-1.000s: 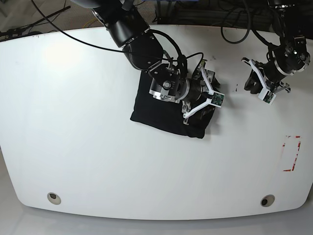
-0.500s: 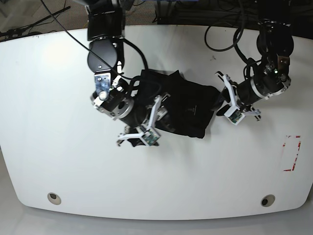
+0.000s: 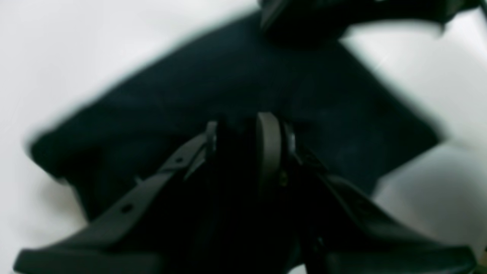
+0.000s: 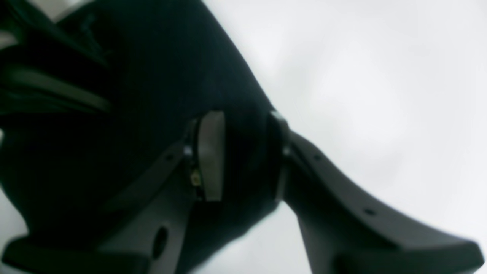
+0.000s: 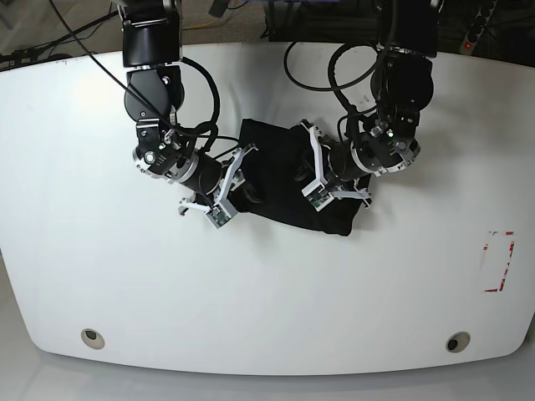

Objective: Fold the T-shirt properly
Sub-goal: 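Drag the bundle toward the left arm's side with the left gripper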

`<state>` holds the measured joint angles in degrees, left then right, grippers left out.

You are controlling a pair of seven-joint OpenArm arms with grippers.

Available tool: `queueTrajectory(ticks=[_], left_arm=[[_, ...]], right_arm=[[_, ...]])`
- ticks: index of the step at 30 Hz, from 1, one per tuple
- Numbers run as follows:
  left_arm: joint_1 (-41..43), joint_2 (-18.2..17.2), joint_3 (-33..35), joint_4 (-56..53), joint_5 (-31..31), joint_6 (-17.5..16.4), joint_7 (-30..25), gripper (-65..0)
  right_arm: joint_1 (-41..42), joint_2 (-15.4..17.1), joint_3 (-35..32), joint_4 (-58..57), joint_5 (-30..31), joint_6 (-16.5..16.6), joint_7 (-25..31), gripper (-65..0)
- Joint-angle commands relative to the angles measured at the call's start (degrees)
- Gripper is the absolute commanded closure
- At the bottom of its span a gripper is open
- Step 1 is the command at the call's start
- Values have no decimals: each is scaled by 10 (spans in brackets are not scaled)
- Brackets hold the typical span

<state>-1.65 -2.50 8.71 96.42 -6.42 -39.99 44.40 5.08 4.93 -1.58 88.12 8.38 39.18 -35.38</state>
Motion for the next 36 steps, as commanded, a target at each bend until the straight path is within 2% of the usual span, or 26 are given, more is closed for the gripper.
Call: queueTrajectory(ticks=[1, 5, 10, 14, 17, 20, 25, 28, 33, 36], left_arm=[[-22, -11, -7, -40, -4, 1, -8, -125], [-21, -62, -8, -79, -7, 1, -58, -125], [-25, -92, -7, -130, -6, 1, -91, -125], [-54, -104, -7, -138, -7, 0, -91, -125], [-58, -116, -8, -91, -7, 0, -88, -125], [-55, -117, -13, -27, -7, 0, -88, -125], [-34, -114, -42, 36, -7, 0, -60, -125], [-27, -108, -45, 61, -7, 0, -38, -125], [13, -91, -56, 101, -7, 0, -22, -125], [31, -69, -59, 109, -6, 4, -22, -126]], right_arm=[[15, 0, 0, -61, 10, 3, 74, -168], [21, 2, -1, -138, 9, 3, 132, -168], [36, 15, 0, -194, 10, 3, 171, -168], [34, 21, -1, -169, 13, 3, 170, -168], [31, 23, 1, -96, 13, 3, 115, -168], [26, 24, 2, -22, 12, 3, 61, -168], [38, 29, 0, -9, 7, -2, 47, -168], [57, 33, -1, -59, -13, -2, 56, -166], [72, 33, -1, -149, -61, -1, 129, -166], [63, 33, -2, -150, -64, 3, 132, -166]])
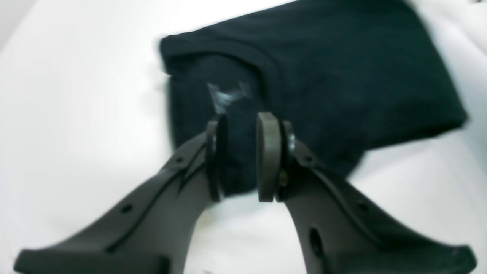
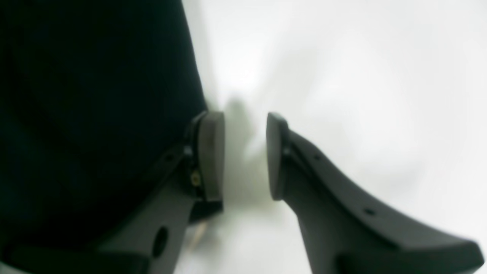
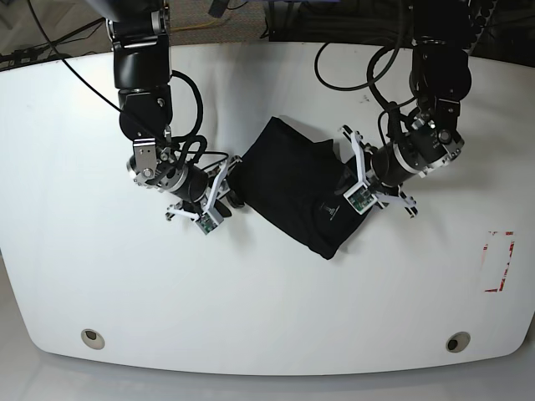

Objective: Fold the T-shirt properly
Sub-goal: 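Drag the bundle toward the left arm's side with the left gripper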

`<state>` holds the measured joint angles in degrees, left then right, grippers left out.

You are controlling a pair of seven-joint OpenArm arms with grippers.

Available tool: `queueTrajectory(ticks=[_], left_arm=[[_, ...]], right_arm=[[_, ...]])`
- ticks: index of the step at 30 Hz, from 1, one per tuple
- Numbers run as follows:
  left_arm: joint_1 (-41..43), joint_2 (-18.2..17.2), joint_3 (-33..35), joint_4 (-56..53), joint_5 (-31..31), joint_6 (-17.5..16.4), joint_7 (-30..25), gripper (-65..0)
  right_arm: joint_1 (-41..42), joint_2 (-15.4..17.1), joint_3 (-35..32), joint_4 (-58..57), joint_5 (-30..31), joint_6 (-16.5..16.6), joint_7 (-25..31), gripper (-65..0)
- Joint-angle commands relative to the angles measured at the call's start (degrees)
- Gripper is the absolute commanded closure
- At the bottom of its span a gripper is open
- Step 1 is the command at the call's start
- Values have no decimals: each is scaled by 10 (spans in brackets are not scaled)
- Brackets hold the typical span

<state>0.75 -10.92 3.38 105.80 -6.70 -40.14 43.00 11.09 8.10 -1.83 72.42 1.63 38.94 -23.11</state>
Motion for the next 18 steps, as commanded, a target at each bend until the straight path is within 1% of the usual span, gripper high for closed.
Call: queueTrajectory(ticks=[1, 3, 5, 6, 7, 8, 9, 10, 12, 13, 15, 18], left_arm=[[9, 23, -6, 15, -3, 5, -8, -126], [18, 37, -6, 16, -2, 7, -8, -126], [23, 54, -8, 15, 1, 12, -8, -126], [24, 64, -11, 15, 1, 24, -8, -128], [25, 75, -11, 15, 1, 39, -8, -131], [25, 84, -10, 15, 1, 55, -8, -149], [25, 88, -10, 14, 1, 63, -8, -171], [25, 93, -10, 12, 1, 77, -9, -211], [25, 96, -10, 11, 1, 107, -11, -289], [25, 96, -10, 11, 1, 121, -11, -315], [25, 97, -11, 11, 1, 148, -12, -343], [24, 96, -14, 2, 0, 179, -12, -346]], right_arm=[[-12, 1, -1, 16, 3, 5, 8, -166], [-42, 0, -21, 47, -2, 1, 2, -166], [-69, -1, -55, 85, -2, -1, -12, -166], [-83, -1, -70, 106, -2, -7, -22, -166], [-98, -6, -89, 128, -2, -21, -34, -166], [-108, -17, -107, 143, -2, -35, -44, -166], [-115, -23, -119, 151, -2, -45, -50, -166], [-121, -29, -137, 162, -2, -58, -59, -166], [-124, -34, -162, 173, 3, -72, -70, -166], [-124, -40, -171, 172, 4, -72, -73, -166], [-123, -51, -177, 171, 0, -72, -72, -166], [-122, -54, -158, 174, 4, -69, -72, -166]])
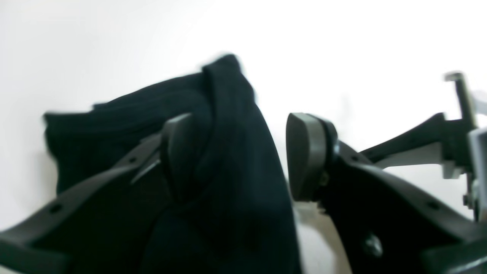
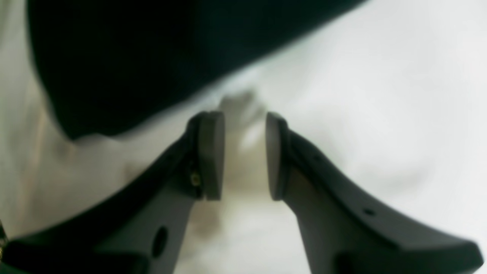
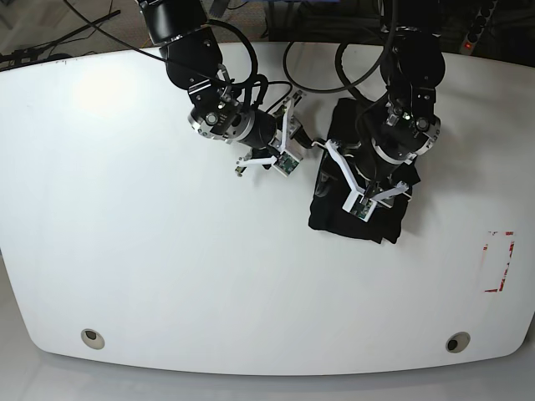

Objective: Fold the T-shirt properly
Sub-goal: 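Drag the bundle toward the left arm's side with the left gripper, then push the bundle to the table edge with the left gripper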

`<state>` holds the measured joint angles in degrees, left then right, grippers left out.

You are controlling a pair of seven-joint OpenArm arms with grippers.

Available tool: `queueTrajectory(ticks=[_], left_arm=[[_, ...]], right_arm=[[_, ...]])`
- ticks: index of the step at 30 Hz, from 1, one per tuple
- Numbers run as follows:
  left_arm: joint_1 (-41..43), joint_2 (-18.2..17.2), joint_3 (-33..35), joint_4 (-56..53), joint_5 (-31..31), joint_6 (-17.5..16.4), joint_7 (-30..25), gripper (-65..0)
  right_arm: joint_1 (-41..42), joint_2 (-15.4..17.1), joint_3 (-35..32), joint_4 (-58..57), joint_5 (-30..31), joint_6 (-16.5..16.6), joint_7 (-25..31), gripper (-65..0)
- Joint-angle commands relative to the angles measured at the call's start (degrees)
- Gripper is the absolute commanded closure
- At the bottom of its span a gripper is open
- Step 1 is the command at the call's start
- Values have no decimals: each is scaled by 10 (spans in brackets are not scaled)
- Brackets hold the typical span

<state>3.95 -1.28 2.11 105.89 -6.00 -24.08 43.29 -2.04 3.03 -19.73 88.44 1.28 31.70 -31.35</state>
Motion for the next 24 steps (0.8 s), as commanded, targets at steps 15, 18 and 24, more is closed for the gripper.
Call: queueTrajectory(ticks=[15, 18, 24], left_arm=[[45, -6, -71, -110, -5, 58, -149, -344], [44, -28, -70, -185, -9, 57, -179, -344], [16, -63, -74, -289, -9, 57, -208, -344]], right_arm=[[11, 19, 98, 14, 8, 7, 12, -166], [9, 19, 98, 14, 8, 7, 12, -166], [9, 22, 113, 22, 8, 7, 12, -166]])
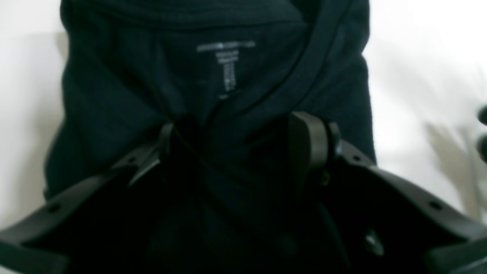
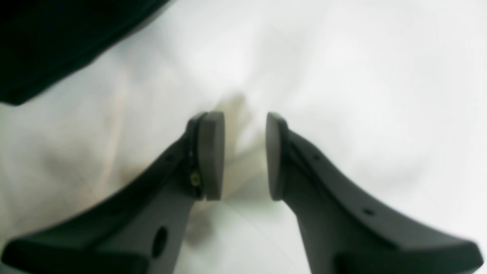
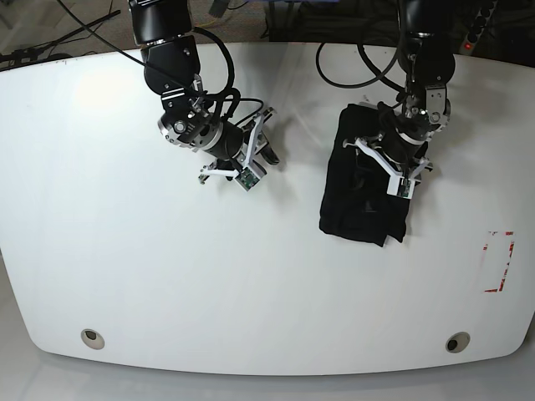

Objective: Fold the T-shirt properly
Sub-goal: 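Push the bundle to the table edge with the left gripper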

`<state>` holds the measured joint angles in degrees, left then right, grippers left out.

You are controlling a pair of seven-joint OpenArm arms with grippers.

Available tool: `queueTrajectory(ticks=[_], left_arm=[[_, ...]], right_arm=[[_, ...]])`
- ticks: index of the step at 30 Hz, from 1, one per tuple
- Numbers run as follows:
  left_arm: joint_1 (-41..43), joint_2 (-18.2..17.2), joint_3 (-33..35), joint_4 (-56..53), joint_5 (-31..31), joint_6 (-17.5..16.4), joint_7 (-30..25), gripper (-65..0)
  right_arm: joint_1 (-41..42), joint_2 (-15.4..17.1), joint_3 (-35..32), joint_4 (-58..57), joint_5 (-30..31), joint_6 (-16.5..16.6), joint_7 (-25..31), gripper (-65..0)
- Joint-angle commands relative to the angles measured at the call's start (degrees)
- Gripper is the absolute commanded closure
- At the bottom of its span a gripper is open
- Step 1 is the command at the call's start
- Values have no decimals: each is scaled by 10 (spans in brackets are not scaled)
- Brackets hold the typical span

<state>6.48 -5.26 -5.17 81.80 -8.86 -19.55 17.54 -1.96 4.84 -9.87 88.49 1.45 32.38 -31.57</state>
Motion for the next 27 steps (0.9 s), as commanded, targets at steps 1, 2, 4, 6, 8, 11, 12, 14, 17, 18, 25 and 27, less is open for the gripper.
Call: queueTrajectory(ticks=[1, 2, 4, 6, 8, 11, 12, 14, 17, 18, 25, 27], left_arm=[[-13, -34, -7, -66, 19, 12, 48, -344], [-18, -43, -13, -83, 19, 12, 47, -344], [-29, -56, -29, -111, 19, 10, 47, -344], [-31, -74, -44, -122, 19, -11, 47, -344], [-29, -95, -60, -129, 19, -35, 47, -344], [-28, -126, -91, -139, 22, -50, 47, -344], [-27, -139, -99, -145, 22, -51, 47, -344], [-27, -168, -111, -163, 22, -61, 47, -344], [-27, -222, -118, -196, 20, -95, 47, -344], [-27, -239, -123, -205, 20, -105, 46, -344], [17, -327, -198, -225, 21, -154, 18, -344], [31, -345, -219, -226, 20, -163, -4, -344]], right_arm=[[7, 4, 15, 25, 6, 0, 15, -166], [7, 4, 15, 26, 6, 0, 15, -166], [7, 4, 15, 30, 6, 0, 15, -166], [7, 4, 15, 38, 6, 0, 14, -166], [7, 4, 15, 46, 6, 0, 13, -166], [5, 5, 15, 60, 6, 0, 12, -166], [3, 5, 15, 63, 6, 0, 12, -166], [2, 5, 15, 69, 6, 0, 12, -166], [-1, 5, 15, 71, 6, 0, 12, -166], [-1, 6, 15, 72, 6, 0, 12, -166], [-18, 6, 15, 89, 3, 0, 12, -166], [-26, 6, 15, 97, 3, 0, 13, -166]])
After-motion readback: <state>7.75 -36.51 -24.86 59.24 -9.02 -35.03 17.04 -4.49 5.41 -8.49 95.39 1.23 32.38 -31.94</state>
